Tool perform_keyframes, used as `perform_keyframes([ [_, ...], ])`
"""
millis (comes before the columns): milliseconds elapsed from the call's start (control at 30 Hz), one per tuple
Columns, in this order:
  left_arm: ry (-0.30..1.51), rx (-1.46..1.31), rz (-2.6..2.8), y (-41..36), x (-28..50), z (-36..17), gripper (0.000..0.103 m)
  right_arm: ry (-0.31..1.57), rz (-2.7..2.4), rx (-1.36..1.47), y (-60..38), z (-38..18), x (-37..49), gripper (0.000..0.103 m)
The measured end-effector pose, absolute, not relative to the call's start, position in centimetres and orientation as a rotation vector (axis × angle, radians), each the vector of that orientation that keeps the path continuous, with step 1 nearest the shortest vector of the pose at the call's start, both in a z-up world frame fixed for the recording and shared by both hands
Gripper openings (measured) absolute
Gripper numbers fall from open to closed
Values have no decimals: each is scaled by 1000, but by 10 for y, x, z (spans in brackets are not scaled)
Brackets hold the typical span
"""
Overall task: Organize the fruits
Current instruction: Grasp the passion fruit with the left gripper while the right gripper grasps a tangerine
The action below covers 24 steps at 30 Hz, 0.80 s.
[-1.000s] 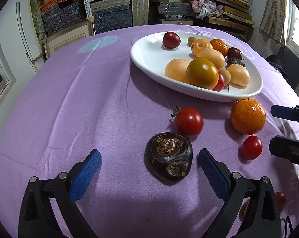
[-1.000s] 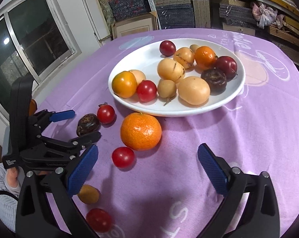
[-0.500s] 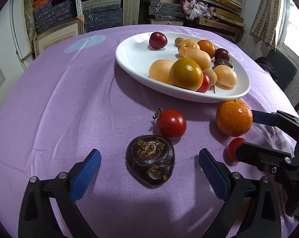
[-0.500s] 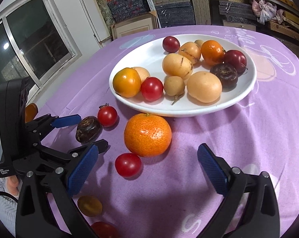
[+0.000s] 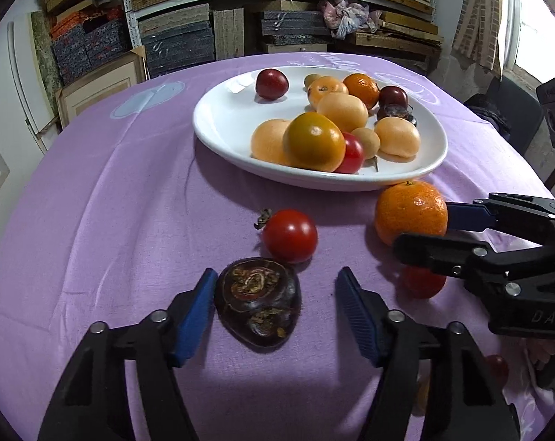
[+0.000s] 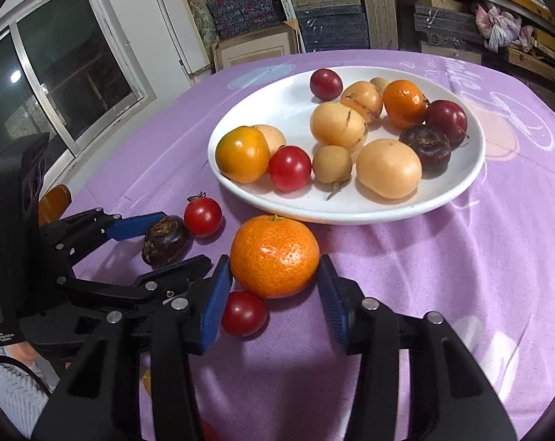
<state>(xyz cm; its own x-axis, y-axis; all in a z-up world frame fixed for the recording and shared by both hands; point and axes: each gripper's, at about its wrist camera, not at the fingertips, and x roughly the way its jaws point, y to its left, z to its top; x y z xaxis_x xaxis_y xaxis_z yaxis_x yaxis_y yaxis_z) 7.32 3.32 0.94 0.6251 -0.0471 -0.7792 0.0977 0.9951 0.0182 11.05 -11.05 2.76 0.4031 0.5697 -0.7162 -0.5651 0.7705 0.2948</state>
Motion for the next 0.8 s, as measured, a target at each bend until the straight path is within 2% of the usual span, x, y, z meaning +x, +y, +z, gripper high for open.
perform_keyframes([
  [33,889,56,-94,33,73,10,55,906,719,4,-110,27,110,47],
  [67,888,58,-98,33,73,10,52,906,720,2,-110,27,110,47],
  [400,886,57,-108,31,72,9,51,931,747,57,-113,22,124,47],
  [500,883,50,-106,32,71,10,44,928,766,84,-116,22,124,46],
  [800,866,33,-135,31,62,10,44,887,795,63,-118,29,110,46],
])
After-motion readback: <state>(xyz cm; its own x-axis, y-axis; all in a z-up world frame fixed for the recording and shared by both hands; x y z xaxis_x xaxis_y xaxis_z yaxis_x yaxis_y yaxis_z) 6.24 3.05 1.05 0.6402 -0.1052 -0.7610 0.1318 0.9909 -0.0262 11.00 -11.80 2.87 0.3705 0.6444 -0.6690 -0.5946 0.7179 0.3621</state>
